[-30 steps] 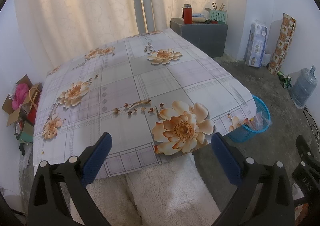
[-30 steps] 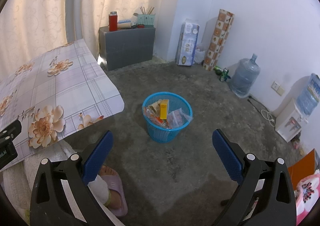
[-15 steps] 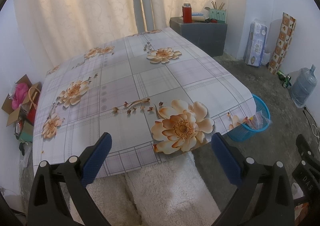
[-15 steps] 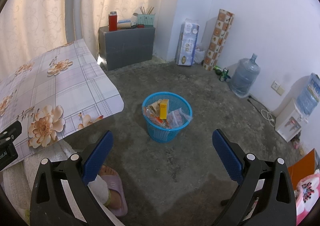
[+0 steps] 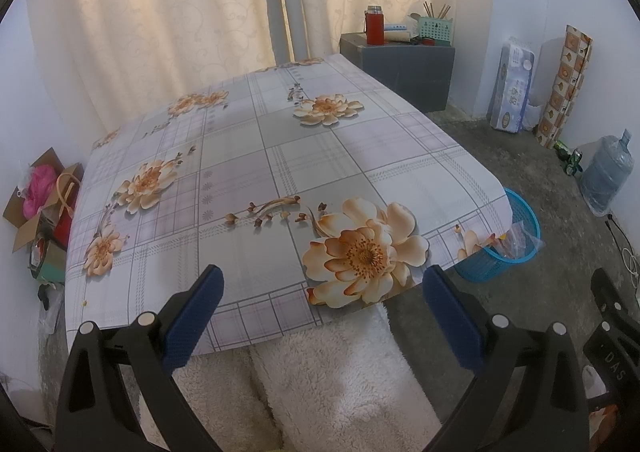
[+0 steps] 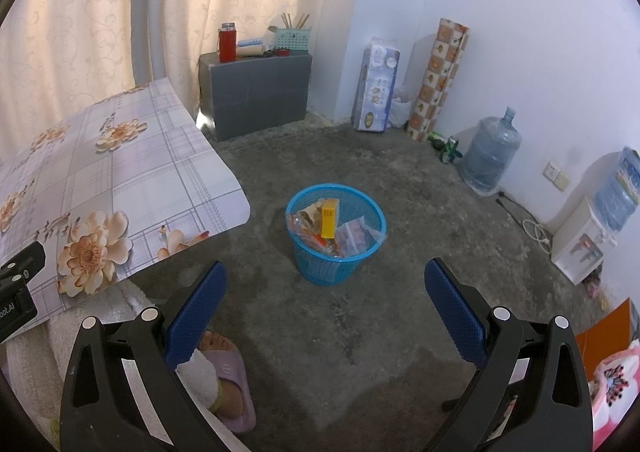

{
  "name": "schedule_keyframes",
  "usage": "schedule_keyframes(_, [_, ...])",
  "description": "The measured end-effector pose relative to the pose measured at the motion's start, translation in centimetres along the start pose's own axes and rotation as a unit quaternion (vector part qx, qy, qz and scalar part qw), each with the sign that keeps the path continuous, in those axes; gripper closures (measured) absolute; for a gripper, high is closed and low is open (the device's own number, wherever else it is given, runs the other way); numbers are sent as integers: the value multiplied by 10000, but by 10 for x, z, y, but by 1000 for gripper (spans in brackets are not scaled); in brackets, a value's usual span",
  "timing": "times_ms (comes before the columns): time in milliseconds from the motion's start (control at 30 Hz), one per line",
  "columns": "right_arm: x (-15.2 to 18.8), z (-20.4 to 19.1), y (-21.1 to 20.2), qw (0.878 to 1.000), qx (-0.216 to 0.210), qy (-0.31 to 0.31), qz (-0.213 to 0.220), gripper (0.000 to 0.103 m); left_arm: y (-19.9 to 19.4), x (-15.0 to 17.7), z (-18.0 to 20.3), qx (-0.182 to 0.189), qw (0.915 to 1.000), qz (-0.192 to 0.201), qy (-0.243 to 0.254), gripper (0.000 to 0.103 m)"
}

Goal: Collect trash

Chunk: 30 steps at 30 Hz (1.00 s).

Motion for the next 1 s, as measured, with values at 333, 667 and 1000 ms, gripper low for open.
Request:
schedule_keyframes(333, [0, 0, 0, 10000, 4, 1, 9, 8, 1, -1, -1, 3, 10000, -6, 0, 5])
schedule_keyframes(667, [-1, 0, 1, 10000, 4, -2, 8, 8, 1, 0, -1, 8, 10000, -27, -1, 6])
schedule_keyframes(1000, [-1, -2, 1, 10000, 3, -1, -2, 8, 1, 1, -1, 9, 10000, -20, 2, 5])
Point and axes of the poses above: each gripper's, at about its wrist camera, not at the fingertips, and y roughly the way its jaws point, z to its right, x to its underside, the point moved 10 cm from there along y, roughly the way its jaws point, and after that the axes turned 2 degrees about -z, right-handed, at the moved point
